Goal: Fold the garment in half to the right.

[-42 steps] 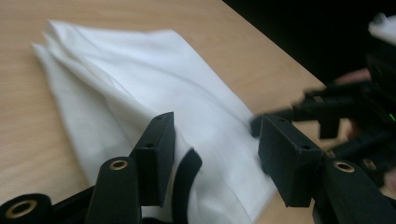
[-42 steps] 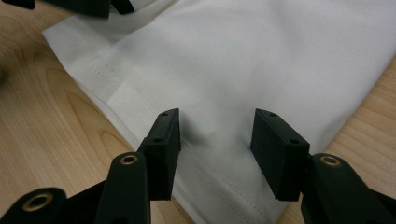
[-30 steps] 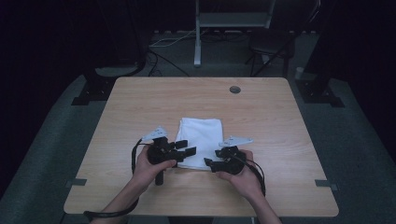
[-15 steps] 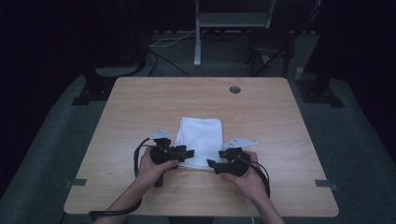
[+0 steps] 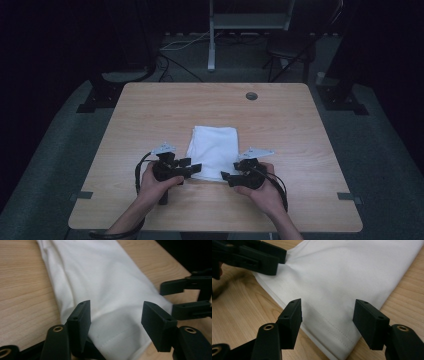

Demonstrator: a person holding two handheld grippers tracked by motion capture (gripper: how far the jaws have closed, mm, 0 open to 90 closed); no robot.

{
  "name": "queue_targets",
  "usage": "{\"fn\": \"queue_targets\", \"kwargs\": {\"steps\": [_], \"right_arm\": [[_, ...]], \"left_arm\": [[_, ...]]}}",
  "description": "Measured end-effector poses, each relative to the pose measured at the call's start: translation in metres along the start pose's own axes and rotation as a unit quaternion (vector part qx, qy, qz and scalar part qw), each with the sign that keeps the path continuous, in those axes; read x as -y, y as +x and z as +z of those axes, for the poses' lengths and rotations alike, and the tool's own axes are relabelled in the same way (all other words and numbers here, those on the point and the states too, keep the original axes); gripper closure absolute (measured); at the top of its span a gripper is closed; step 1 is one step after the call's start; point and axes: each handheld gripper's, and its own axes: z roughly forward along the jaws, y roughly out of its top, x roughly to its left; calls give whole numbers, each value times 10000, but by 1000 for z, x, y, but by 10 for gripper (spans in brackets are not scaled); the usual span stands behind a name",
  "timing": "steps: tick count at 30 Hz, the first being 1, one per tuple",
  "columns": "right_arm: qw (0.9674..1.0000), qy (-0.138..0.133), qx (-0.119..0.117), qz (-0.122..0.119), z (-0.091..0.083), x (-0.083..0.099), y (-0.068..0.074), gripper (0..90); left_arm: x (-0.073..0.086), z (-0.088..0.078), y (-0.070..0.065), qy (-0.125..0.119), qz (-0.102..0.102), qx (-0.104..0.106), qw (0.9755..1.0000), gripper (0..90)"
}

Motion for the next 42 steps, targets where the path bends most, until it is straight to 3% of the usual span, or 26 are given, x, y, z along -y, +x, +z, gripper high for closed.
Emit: {"fn": "queue_targets", "kwargs": {"steps": [4, 15, 27, 30, 37, 42], "right_arm": [[9999, -139, 30, 74, -1, -1, 1, 340], [9991, -414, 32, 42, -1, 1, 2, 245], [9963, -836, 149, 134, -29, 13, -14, 202], [9950, -947, 210, 229, -36, 16, -19, 137], [9901, -1301, 399, 335, -55, 28, -35, 137], [9879, -1390, 516, 449, -65, 35, -44, 137]], "left_arm": [[2, -9, 1, -293, -26, -90, 9995, 342], [5, -31, 3, -563, 38, -385, 9977, 315], [4, -43, 6, -699, 77, -568, 9959, 291], [3, -51, 7, -782, 150, -670, 9946, 291], [-4, -74, 17, -1031, 231, -897, 9904, 291], [-10, -86, 24, -1128, 291, -1008, 9881, 290]]}}
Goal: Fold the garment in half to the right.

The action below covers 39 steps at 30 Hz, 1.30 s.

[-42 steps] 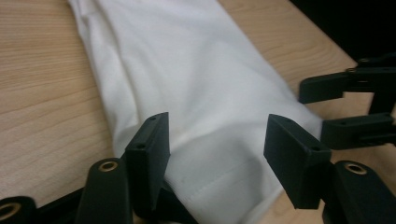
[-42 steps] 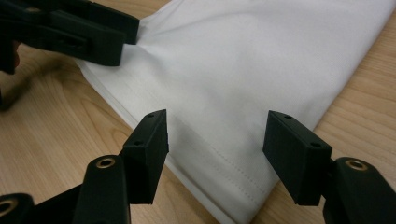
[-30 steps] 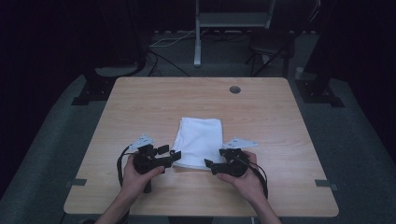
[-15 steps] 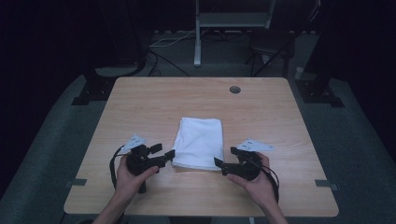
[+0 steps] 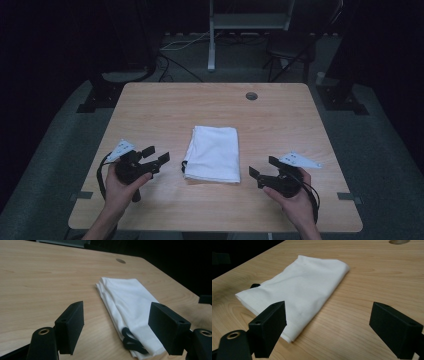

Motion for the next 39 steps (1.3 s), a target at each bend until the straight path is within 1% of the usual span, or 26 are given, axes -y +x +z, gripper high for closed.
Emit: {"fn": "queue_targets", "kwargs": {"steps": [3, 5, 6, 8, 9, 10, 12, 15, 17, 19, 21, 24, 25, 28, 29, 31, 35, 37, 39], "right_arm": [[10000, -32, 23, 15, -4, 1, -2, 137], [9999, -93, 56, 54, -7, 2, -4, 137], [9999, -109, 58, 58, -8, 2, -5, 137], [9998, -157, 75, 64, -9, 2, -6, 137], [9998, -185, 94, 64, -10, 2, -7, 137], [9997, -205, 107, 79, -11, 1, -8, 137], [9995, -253, 137, 95, -12, 1, -9, 137], [9994, -298, 150, 85, -14, 0, -11, 137], [9993, -324, 148, 98, -15, -1, -11, 137], [9993, -338, 155, 96, -16, -1, -12, 137], [9991, -374, 153, 91, -17, -1, -13, 137], [9991, -385, 181, 91, -17, 0, -14, 137], [9991, -385, 181, 91, -17, 0, -14, 137], [9990, -403, 189, 84, -17, 0, -15, 136], [9990, -402, 193, 81, -17, 0, -15, 137], [9989, -411, 189, 73, -17, 0, -15, 136], [9989, -435, 189, 35, -18, -1, -15, 136], [9988, -441, 191, 27, -19, -2, -14, 137], [9988, -448, 201, -5, -20, -2, -15, 137]], "left_arm": [[-4, -2, 4, -93, 20, -32, 9999, 290], [-9, -4, 9, -143, 101, -104, 9998, 274], [-13, -4, 15, -137, 10, -247, 9996, 182], [-15, -6, 21, -185, 13, -315, 9993, 175], [-15, -6, 21, -185, 13, -315, 9993, 175], [-16, -9, 25, -251, 30, -395, 9989, 175], [-16, -12, 27, -282, 5, -407, 9988, 175], [-16, -16, 28, -325, 31, -429, 9985, 175], [-17, -23, 29, -408, 97, -488, 9979, 175], [-17, -26, 30, -421, 137, -504, 9977, 175], [-19, -34, 33, -495, 237, -582, 9968, 175], [-22, -43, 39, -507, 390, -711, 9954, 175], [-22, -43, 39, -507, 390, -711, 9954, 175], [-22, -51, 45, -494, 377, -794, 9949, 175], [-22, -57, 48, -542, 355, -849, 9943, 175], [-22, -63, 51, -575, 354, -876, 9939, 175], [-19, -74, 55, -673, 252, -918, 9932, 175], [-15, -81, 57, -730, 268, -972, 9922, 175], [-15, -84, 58, -761, 276, -992, 9918, 175]]}}
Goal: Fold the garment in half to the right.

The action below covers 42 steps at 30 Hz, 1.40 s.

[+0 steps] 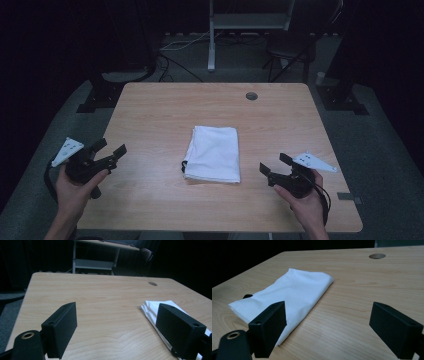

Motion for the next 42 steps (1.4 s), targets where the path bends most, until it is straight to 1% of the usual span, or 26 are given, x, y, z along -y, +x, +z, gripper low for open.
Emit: {"fn": "queue_targets", "kwargs": {"steps": [2, 4, 8, 11, 13, 16, 21, 26, 29, 34, 37, 42], "right_arm": [[10000, -13, 3, -7, -1, 0, -1, 136], [10000, -18, 19, -9, -3, 0, -2, 137], [10000, -24, 50, -34, -7, 0, -4, 137], [9999, -47, 95, -39, -12, 0, -7, 137], [9999, -61, 126, -24, -15, 0, -9, 136], [9998, -104, 172, -13, -19, 0, -12, 137], [9996, -159, 230, 20, -25, 0, -16, 136], [9994, -195, 281, 32, -30, -1, -19, 136], [9992, -223, 322, 35, -33, -1, -21, 136], [9989, -252, 385, 20, -39, -1, -24, 136], [9987, -292, 426, 11, -43, -1, -26, 136], [9983, -337, 480, 63, -50, 0, -30, 136]], "left_arm": [[1, -4, 2, -60, -9, -54, 10000, 175], [1, -9, 4, -88, 33, -98, 9999, 175], [2, -18, 8, -182, -18, -147, 9997, 175], [3, -24, 9, -226, 8, -194, 9996, 175], [4, -29, 10, -238, 61, -230, 9994, 175], [6, -36, 12, -315, 59, -287, 9991, 174], [11, -46, 16, -373, 57, -375, 9986, 175], [15, -52, 17, -425, 73, -428, 9982, 175], [20, -57, 19, -451, 115, -480, 9978, 175], [27, -62, 22, -480, 118, -541, 9973, 175], [28, -65, 23, -498, 127, -579, 9970, 175], [30, -69, 27, -526, 188, -653, 9963, 175]]}}
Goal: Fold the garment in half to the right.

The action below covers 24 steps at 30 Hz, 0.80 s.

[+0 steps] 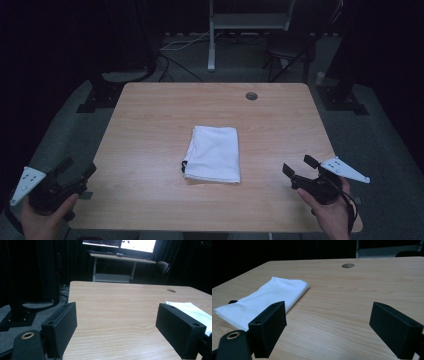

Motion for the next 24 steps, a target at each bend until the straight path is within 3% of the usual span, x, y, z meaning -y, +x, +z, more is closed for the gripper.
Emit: {"fn": "queue_targets", "kwargs": {"steps": [16, 24], "right_arm": [[9994, -171, 244, 193, -19, 6, -18, 135], [9988, -222, 343, 255, -22, 9, -23, 136]], "left_arm": [[9, -5, 7, -20, -1, -196, 9998, 175], [13, 0, 5, 36, -5, -181, 9998, 174]]}}
